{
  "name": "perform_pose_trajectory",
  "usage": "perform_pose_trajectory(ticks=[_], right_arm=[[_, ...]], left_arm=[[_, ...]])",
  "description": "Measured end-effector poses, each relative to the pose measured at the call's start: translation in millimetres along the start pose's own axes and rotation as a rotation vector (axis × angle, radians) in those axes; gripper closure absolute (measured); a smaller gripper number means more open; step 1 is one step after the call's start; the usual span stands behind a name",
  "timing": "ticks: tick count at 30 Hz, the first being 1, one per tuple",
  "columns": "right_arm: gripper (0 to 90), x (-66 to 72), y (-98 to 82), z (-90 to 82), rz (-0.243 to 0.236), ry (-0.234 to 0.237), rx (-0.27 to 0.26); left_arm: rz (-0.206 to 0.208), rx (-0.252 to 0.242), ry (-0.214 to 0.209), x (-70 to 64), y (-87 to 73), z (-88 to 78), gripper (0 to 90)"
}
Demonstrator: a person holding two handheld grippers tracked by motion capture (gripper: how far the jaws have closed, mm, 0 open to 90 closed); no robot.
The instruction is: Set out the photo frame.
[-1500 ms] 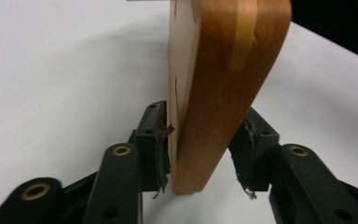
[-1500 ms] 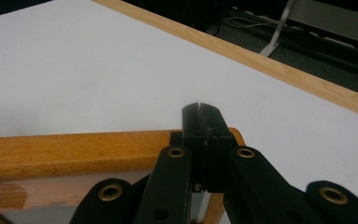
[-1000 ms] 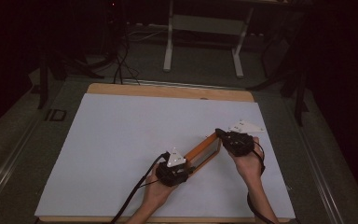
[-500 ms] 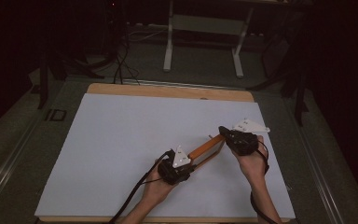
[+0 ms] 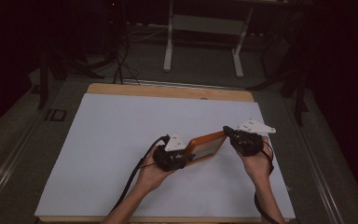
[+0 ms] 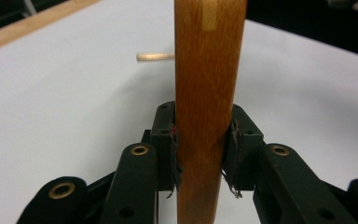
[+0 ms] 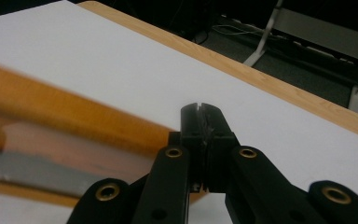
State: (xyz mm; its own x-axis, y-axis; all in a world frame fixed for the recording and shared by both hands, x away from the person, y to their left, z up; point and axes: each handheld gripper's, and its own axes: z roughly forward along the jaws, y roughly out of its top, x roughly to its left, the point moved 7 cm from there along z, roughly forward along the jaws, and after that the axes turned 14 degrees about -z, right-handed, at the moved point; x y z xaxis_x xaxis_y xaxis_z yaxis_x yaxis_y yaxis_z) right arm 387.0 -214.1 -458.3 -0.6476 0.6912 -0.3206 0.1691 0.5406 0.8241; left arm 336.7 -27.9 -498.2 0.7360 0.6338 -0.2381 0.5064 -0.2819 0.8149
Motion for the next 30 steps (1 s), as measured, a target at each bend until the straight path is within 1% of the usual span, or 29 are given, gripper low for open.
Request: perform_pose_trajectory(ticks=[4,6,7,9,10,11,13,14,15,19,24,25,26,30], right_arm=[[88.9,0.6,-1.0,0.7,-0.004,0.004,0.002],[88.8,2.3,-1.2,1.9,-0.010,0.012,0.004],[88.6,3.2,-1.1,2.5,-0.012,0.014,0.006],[88.3,5.1,-0.7,3.8,-0.019,0.023,0.007],[87.9,6.1,-0.2,4.4,-0.021,0.027,0.007],[87.9,6.1,-0.2,4.4,-0.021,0.027,0.007],[86.3,9.2,0.9,5.9,-0.035,0.039,0.009],[86.2,10.0,1.1,6.3,-0.035,0.043,0.009],[85.7,11.3,1.3,7.0,-0.039,0.049,0.010],[84.6,15.4,0.4,9.4,-0.047,0.066,0.018],[82.7,18.3,-1.4,12.3,-0.058,0.070,0.025],[82.1,18.3,-1.4,12.3,-0.058,0.070,0.025],[80.6,20.4,-3.1,14.0,-0.061,0.073,0.033],[78.2,23.2,-4.9,17.1,-0.063,0.086,0.035]], left_arm=[[-0.003,-0.004,-0.019,6.9,13.9,-9.4,69.4],[-0.006,-0.005,-0.037,10.5,21.3,-15.2,69.4],[-0.006,-0.005,-0.037,10.5,21.3,-15.2,69.4],[-0.007,-0.004,-0.049,13.2,27.1,-20.4,69.4],[-0.003,0.002,-0.057,15.4,31.4,-25.0,69.4],[-0.003,0.002,-0.057,15.4,31.4,-25.0,69.3],[0.006,0.008,-0.063,19.0,37.7,-32.5,69.3],[0.006,0.008,-0.063,19.0,37.7,-32.5,69.3],[0.014,0.013,-0.066,20.8,40.7,-37.4,69.3],[0.027,0.021,-0.071,23.2,44.1,-45.3,69.3],[0.029,0.026,-0.070,25.7,46.4,-49.1,69.2],[0.046,0.044,-0.068,27.3,48.1,-51.7,69.2],[0.051,0.050,-0.067,27.3,48.5,-52.7,69.2],[0.077,0.072,-0.069,28.0,49.0,-56.7,69.2]])
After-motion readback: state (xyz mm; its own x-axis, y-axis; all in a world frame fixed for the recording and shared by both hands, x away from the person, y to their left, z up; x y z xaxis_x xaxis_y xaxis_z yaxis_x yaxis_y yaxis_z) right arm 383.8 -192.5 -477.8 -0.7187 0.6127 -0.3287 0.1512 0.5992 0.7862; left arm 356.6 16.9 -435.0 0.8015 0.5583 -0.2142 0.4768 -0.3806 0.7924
